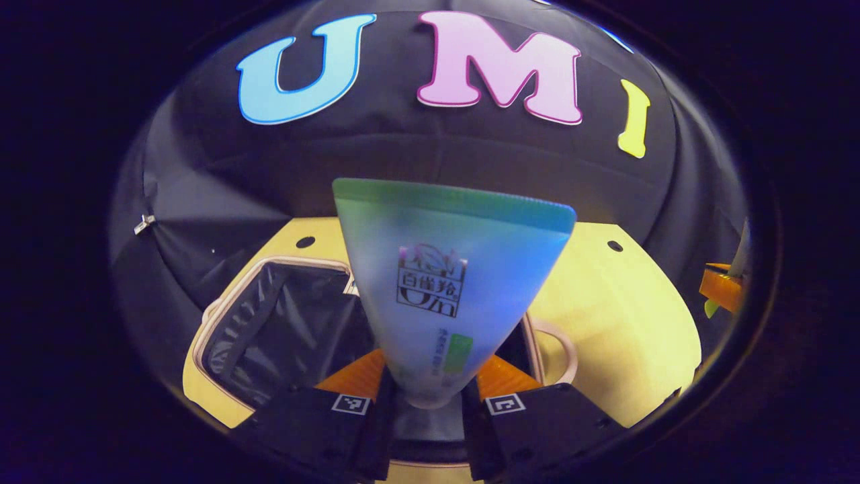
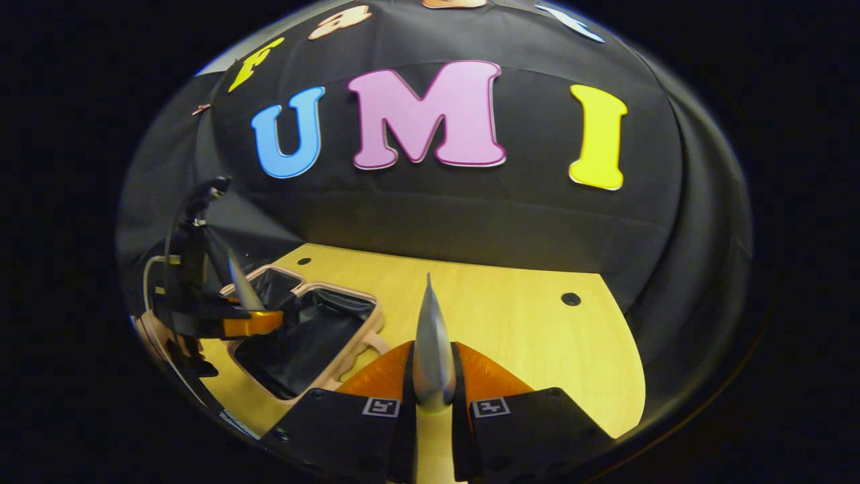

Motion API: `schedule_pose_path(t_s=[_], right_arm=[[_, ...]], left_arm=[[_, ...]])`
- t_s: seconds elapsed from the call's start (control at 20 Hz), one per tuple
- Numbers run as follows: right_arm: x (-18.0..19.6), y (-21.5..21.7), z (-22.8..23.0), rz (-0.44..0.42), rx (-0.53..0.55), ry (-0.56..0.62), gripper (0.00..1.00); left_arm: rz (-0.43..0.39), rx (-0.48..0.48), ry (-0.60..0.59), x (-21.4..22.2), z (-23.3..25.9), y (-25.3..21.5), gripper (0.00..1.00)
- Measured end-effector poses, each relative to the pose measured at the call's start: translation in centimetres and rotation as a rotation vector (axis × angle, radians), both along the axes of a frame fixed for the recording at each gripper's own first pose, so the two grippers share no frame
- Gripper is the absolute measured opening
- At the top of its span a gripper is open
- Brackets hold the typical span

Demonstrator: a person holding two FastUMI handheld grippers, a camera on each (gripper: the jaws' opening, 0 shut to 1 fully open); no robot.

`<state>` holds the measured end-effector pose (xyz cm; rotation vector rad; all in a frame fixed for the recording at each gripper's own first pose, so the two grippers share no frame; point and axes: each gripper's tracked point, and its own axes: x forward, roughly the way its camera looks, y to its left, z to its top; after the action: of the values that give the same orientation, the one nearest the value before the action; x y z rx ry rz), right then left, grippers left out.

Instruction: First open the suitcase, pack the skin care products into it, and then close the suitcase.

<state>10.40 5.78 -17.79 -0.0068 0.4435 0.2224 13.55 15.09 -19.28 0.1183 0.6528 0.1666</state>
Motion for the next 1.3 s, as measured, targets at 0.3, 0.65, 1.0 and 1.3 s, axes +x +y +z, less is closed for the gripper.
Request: schedule_pose_path(t_s=[0.3, 0.65, 1.0, 1.3], right_arm=[[-1.5, 7.7, -0.3, 0.107, 0.036, 0.032, 0.24], [-0.7, 7.8, -1.0, 0.087, 0.036, 0.091, 0.24], [0.6, 8.3, -0.9, 0.041, 0.041, 0.143, 0.24], [2.0, 15.8, -4.5, 0.111, 0.06, 0.288, 0.24]], left_arm=[[-0.05, 0.067, 0.201, 0.1, -3.6, 3.3, 0.51], [0.008, -0.021, 0.402, -1.0, -7.5, 4.7, 0.49], [0.032, -0.038, 0.315, 0.5, -4.7, 5.3, 0.69], [0.089, 0.017, -0.04, -3.5, 6.2, 8.9, 0.94]])
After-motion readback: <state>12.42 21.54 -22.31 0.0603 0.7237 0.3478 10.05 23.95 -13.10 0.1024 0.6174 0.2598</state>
